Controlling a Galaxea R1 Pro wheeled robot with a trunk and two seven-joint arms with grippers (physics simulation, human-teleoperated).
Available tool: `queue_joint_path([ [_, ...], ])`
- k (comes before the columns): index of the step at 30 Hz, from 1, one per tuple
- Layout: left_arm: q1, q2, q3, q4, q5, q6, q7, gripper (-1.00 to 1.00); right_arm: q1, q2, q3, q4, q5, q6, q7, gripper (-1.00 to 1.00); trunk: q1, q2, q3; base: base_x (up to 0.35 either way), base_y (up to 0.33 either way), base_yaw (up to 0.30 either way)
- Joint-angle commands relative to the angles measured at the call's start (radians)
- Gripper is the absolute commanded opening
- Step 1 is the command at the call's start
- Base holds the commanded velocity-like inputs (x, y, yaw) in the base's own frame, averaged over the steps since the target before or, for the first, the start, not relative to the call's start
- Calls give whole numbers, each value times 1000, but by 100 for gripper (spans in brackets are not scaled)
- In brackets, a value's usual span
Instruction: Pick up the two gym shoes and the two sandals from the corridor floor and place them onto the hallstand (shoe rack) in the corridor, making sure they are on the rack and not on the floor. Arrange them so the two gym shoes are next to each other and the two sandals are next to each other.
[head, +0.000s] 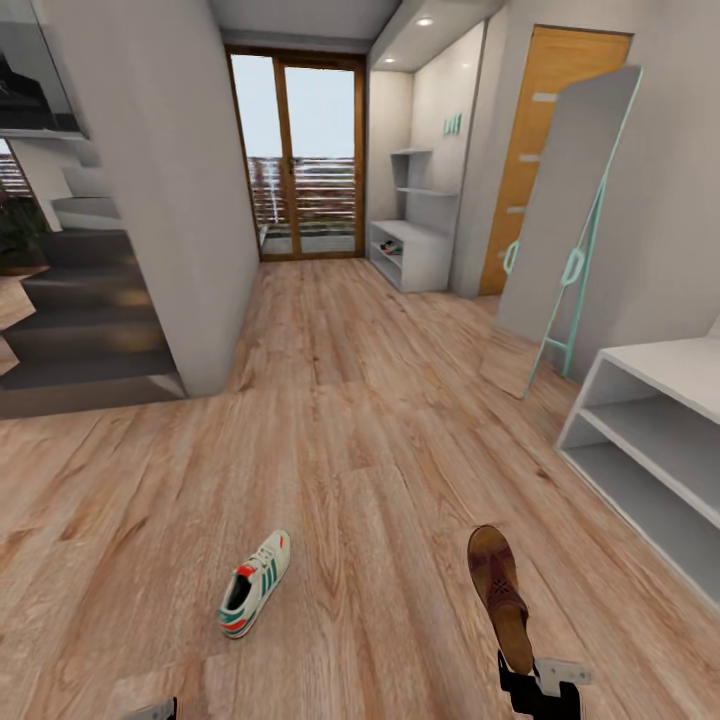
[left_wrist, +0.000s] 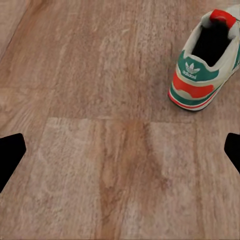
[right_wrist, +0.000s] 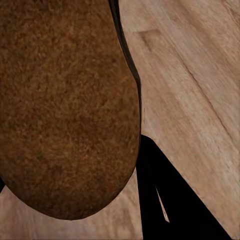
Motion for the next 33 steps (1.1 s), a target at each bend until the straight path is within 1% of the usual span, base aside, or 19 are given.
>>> queue_joint_path([
  [1,-1,0,2,1,-4,-3,2,100,-1,0,3,1,-11,-3,2,-100,0,0,-1,27,303,0],
  [7,-1,0,2,1,-4,-3,2,100,-1,-2,3,2,-8,-3,4,-100,0,0,-1,55,227,0],
  [16,-1,0,2,1,-4,-3,2,100,-1,0,4,0,-10,-3,4,-100,0,0,-1,10,14,0],
  [22,-1,0,2,1,-4,-3,2,100,-1,0,3,1,-11,-3,1,-100,0,0,-1,170,151,-7],
  [27,-1,0,2,1,-4,-3,2,100,-1,0,3,1,-11,-3,1,-100,0,0,-1,18,13,-260],
  [33,-1,0,2,1,-4,-3,2,100,-1,0,3,1,-11,-3,1,-100,0,0,-1,3,2,-77],
])
